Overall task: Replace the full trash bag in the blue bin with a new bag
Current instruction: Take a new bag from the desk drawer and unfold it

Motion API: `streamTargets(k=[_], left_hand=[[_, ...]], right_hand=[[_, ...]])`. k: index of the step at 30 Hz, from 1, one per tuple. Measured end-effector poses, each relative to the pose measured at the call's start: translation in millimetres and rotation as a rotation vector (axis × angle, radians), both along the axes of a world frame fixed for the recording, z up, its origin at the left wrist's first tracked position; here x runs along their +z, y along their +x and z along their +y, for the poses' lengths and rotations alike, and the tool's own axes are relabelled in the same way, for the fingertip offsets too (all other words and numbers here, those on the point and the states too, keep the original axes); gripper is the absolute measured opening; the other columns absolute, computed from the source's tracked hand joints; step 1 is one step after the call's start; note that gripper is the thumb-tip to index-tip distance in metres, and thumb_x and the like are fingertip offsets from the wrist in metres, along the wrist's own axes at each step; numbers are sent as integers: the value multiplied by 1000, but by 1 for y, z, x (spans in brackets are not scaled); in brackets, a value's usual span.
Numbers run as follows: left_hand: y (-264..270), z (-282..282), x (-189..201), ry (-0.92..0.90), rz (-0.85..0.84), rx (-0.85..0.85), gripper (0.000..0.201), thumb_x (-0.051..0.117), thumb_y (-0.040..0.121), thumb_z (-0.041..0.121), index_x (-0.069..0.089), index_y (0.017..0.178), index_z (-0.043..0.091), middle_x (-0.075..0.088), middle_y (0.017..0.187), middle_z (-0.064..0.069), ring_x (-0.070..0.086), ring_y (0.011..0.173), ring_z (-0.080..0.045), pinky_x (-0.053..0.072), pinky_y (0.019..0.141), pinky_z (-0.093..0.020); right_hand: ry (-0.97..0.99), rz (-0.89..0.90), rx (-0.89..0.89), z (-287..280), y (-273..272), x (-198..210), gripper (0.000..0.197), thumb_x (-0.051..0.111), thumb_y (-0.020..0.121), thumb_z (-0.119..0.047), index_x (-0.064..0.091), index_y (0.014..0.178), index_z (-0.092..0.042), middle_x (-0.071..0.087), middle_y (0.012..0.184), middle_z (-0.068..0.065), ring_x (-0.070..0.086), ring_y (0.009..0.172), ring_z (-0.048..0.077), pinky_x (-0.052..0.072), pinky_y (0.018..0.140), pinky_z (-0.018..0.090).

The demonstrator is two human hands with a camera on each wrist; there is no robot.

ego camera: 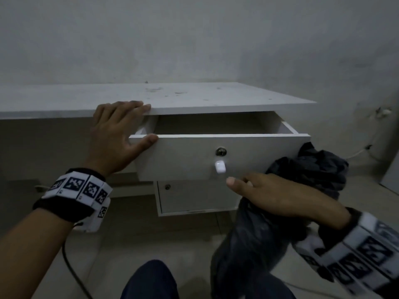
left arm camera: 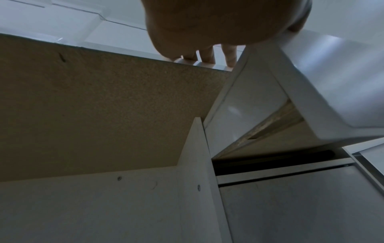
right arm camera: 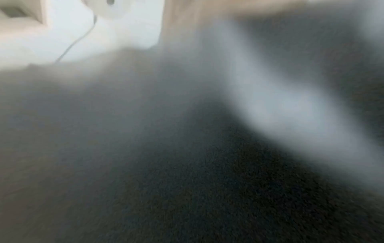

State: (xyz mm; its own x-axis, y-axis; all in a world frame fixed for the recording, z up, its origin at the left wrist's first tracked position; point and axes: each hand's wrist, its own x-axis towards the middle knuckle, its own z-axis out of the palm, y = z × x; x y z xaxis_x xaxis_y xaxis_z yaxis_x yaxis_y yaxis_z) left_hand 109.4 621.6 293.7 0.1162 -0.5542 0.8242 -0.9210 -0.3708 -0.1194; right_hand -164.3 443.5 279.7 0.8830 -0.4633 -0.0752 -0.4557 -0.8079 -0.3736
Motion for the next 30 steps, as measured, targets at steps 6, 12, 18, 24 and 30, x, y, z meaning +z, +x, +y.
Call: streamTargets(k=[6,12,18,24,30], left_hand=[[3,-3,-3,-40,-13,-19,71,32,88,66,54,130,12,56,130,-12,47,119,-31,30,98,-40],[10,-10,-6,-105,-17,-18,63,38,90,58,54,131,13,57,128,-11,47,117,-31,26,96,-35],[15,-18,-10,-185,-28,23,61,39,91,57,55,130,13,59,121,-12,48,110,-32,29,94,-40],[20,-22,-12,-223,-87,60,56,43,90,55,59,126,14,61,117,-10,48,108,-31,28,91,-39],[29,-28,-14,-241,-143,68,57,44,88,56,58,123,13,59,116,-11,47,105,-31,23,91,-34]], right_hand=[[-222,-247,-159,14,31,-28,53,35,89,-70,41,96,-18,60,90,3,60,83,27,38,62,34],[-218,-603,-195,6,46,-42,31,41,95,-53,34,94,-23,57,76,-4,62,66,22,46,55,36],[-183,-761,-255,-12,91,-18,41,45,93,-56,38,92,-17,51,70,-4,51,62,20,35,51,33],[-229,-800,-264,-23,116,-28,38,48,93,-54,41,89,-17,55,78,0,51,65,20,32,51,31],[-341,-732,-291,-48,149,-35,35,41,98,-48,56,92,-18,67,100,7,64,75,31,37,56,29]])
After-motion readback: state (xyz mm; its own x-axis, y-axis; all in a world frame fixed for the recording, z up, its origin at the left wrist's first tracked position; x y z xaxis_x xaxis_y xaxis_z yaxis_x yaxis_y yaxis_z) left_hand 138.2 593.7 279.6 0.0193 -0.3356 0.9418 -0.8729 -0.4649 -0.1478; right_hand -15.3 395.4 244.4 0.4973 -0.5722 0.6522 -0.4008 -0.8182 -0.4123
